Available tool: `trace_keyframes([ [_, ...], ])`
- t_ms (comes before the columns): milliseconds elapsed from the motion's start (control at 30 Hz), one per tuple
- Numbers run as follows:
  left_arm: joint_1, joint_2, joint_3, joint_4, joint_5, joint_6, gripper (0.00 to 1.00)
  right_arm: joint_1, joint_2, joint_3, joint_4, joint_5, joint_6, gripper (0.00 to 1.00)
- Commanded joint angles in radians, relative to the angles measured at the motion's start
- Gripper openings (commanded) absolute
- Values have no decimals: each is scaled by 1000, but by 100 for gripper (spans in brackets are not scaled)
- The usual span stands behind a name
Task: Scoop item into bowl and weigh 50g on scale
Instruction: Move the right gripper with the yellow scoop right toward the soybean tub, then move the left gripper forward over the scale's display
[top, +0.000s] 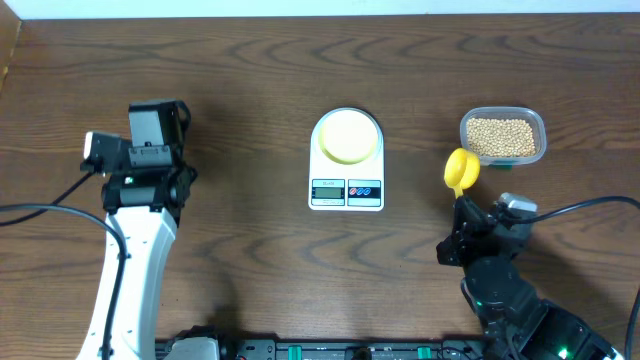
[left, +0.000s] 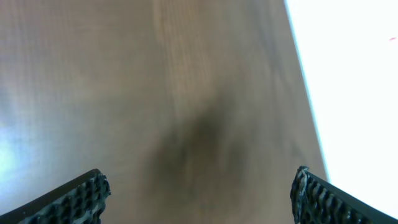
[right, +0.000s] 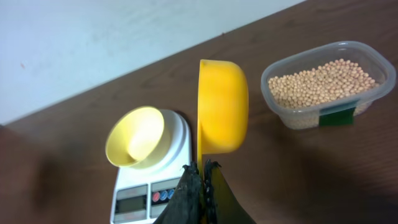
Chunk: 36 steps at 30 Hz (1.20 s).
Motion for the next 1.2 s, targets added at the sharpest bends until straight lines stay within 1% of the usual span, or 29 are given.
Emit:
trace_keyframes([
  [0, 4, 16, -6, 57, -14, -3, 96, -29, -6, 21, 23, -19, 67, 1],
  [233, 4, 19, -6, 123, -13, 11, 96, -69, -6, 21, 78, -55, 70, 1],
  [300, 3, 19, -6, 130, -9, 11, 96, -69, -5, 21, 78, -85, 36, 1],
  [367, 3, 19, -6, 129, 26, 15, 96, -69, -5, 21, 80, -127, 7, 1],
  [400, 3, 18, -6, 129, 69, 27, 96, -69, -5, 21, 80, -163, -10, 1],
  [433, 3, 18, -6, 125, 148, 42, 96, -69, -5, 21, 80, -210, -39, 1],
  [533, 3, 18, -6, 82, 283, 60, 96, -69, -5, 21, 79, -286, -76, 1],
  [600, 3, 18, -6, 6, 430, 65, 96, -69, -5, 21, 79, -342, -98, 1],
  [700, 3, 18, -6, -88, 653, 146, 96, -69, -5, 21, 72, -405, -98, 1],
  [733, 3, 17, -6, -125, 720, 188, 90, -69, -5, 21, 66, -416, -100, 1],
  [800, 3, 17, -6, -201, 814, 270, 60, -69, -5, 21, 56, -426, -101, 1],
  [867, 3, 17, -6, -290, 862, 337, 35, -69, -5, 21, 56, -457, -101, 1],
  [933, 3, 17, -6, -383, 863, 374, 11, -69, -5, 21, 56, -502, -101, 1],
  [967, 3, 17, -6, -413, 864, 389, 7, -69, -5, 21, 53, -525, -101, 1],
  [1033, -4, 15, -6, -449, 866, 427, 7, -69, -5, 21, 41, -560, -101, 1],
  [1100, -25, 8, -6, -443, 885, 477, 7, -69, -5, 21, 21, -572, -100, 1],
  [1167, -58, -5, -6, -419, 890, 499, 7, -69, -5, 21, 3, -575, -100, 1],
])
